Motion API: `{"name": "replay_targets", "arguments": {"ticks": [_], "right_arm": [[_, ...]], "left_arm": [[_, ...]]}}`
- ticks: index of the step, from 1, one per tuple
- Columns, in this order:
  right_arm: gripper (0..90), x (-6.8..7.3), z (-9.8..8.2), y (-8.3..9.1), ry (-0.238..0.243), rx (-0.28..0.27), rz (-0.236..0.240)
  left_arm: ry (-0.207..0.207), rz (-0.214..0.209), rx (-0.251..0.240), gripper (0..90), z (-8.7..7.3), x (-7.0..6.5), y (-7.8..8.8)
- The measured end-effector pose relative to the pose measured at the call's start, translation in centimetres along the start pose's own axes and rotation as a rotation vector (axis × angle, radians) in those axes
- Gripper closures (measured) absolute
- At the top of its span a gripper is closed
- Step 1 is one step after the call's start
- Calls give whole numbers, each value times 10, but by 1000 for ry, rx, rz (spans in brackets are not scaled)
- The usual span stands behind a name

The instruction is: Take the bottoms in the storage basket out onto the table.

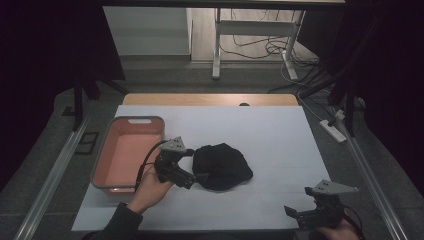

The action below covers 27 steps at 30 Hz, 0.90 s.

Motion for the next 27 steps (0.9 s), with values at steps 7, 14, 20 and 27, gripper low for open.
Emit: {"name": "replay_targets", "arguments": {"ticks": [7,14,20,27], "right_arm": [[0,0,0,0,0,-1,0],[0,0,0,0,0,-1,0],[0,0,0,0,1,1,-1],[0,0,0,0,1,1,-1]], "left_arm": [[9,3,-4,0,-5,-1,6],[17,10,-8,0,-10,-2,12],[23,15,-12,0,-14,-4,18],[34,25,-20,1,-19,-5,26]]}}
Point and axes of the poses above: each handheld gripper's, and its own axes: y roughly backward along the jaws, z roughly out of its top, x roughly to its left, the point moved 7 cm from there along -y, roughly forward along the jaws, and after that the axes turned 8 degrees about z, right-handed, at the moved point
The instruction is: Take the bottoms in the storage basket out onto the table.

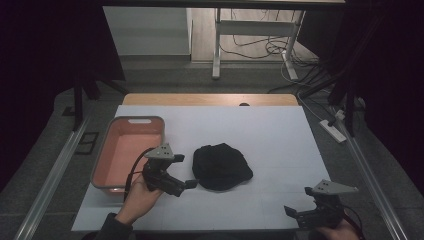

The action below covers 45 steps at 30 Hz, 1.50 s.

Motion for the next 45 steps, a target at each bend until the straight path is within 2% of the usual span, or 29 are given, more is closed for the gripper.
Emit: {"name": "replay_targets", "arguments": {"ticks": [17,45], "right_arm": [[0,0,0,0,-1,-1,-1],[0,1,0,-1,14,7,0]], "left_arm": [[39,24,-22,2,-14,3,19],[105,106,-33,1,-47,11,52]]}}
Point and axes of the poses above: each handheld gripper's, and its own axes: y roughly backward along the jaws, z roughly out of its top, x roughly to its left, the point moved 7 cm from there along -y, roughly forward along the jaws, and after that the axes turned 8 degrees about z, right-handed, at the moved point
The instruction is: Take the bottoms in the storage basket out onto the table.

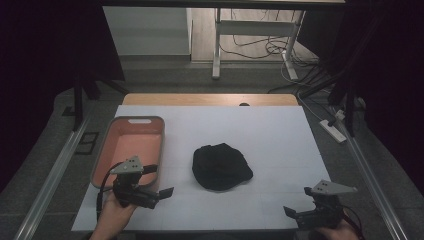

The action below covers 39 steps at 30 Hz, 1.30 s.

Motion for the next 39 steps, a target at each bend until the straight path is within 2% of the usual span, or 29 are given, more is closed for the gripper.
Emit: {"name": "replay_targets", "arguments": {"ticks": [25,39], "right_arm": [[0,0,0,0,-7,1,-4],[0,-1,0,0,-5,2,-12]], "left_arm": [[32,79,11,1,-31,4,29],[74,120,17,0,-51,8,43]]}}
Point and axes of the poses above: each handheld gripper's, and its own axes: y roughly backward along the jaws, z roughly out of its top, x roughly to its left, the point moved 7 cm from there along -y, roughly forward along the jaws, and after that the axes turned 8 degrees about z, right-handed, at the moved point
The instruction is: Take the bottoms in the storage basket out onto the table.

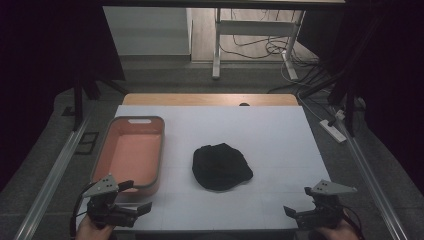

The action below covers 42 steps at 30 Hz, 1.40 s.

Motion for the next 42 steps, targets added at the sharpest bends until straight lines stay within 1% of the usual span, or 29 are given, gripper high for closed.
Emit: {"name": "replay_targets", "arguments": {"ticks": [3,12,19,24,31,33,36,40,42], "right_arm": [[0,0,0,0,-4,0,-2],[0,0,0,0,-5,1,-4],[0,0,0,0,-6,1,-4],[0,0,0,0,-6,0,-4],[0,-1,0,0,-8,-3,-5],[0,0,0,0,-9,-2,-5],[0,0,0,0,-8,0,-6],[0,0,0,0,-7,0,-7],[0,0,0,0,-7,-1,-7]], "left_arm": [[9,10,2,0,-4,2,2],[27,56,34,0,-18,9,6],[51,66,41,0,-26,14,9],[51,74,52,0,-31,15,9],[56,111,68,0,-39,22,12],[66,111,59,0,-40,23,14],[65,129,66,0,-42,25,16],[74,135,81,0,-45,27,18],[77,133,85,0,-45,27,18]]}}
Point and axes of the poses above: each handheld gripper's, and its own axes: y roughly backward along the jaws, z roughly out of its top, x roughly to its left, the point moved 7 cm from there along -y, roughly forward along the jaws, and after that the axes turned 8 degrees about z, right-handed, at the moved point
